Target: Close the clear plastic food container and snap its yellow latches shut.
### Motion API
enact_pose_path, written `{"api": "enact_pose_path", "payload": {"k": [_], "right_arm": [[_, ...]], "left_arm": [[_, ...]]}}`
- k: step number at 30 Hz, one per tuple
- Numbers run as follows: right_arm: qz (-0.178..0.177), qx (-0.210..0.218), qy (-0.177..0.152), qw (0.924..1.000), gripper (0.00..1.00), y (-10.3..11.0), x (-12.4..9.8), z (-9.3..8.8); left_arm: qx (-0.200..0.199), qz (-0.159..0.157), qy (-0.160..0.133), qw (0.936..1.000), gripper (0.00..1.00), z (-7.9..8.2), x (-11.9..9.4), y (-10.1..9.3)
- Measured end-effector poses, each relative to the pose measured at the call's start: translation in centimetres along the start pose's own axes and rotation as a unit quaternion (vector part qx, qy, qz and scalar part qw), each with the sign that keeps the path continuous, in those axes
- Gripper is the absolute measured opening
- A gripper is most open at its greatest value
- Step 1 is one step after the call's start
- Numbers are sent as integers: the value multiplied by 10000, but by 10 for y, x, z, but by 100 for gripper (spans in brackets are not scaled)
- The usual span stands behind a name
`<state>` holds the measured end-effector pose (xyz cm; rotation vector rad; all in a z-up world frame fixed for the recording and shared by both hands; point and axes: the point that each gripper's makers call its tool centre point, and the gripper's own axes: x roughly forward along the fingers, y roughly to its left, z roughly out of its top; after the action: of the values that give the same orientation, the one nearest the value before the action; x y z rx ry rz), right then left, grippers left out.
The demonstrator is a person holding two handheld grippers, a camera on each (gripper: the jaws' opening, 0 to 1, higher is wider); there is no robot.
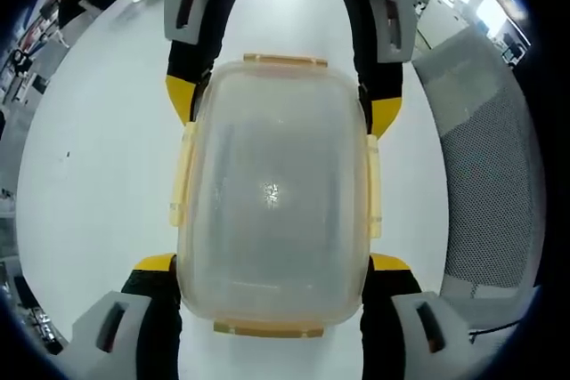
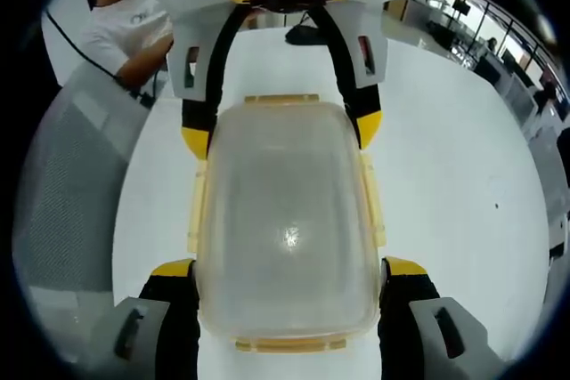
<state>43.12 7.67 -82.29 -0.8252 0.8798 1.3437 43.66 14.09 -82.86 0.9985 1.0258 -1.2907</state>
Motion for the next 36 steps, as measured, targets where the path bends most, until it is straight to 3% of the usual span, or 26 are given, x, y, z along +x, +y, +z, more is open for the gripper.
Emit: {"api": "enact_pose_path", "payload": {"k": [36], "right_arm": [[25,-35,145,9999,83,-14,1,-1]], "left_arm": [[-76,49,-61,9999,85,1,1,13]]}}
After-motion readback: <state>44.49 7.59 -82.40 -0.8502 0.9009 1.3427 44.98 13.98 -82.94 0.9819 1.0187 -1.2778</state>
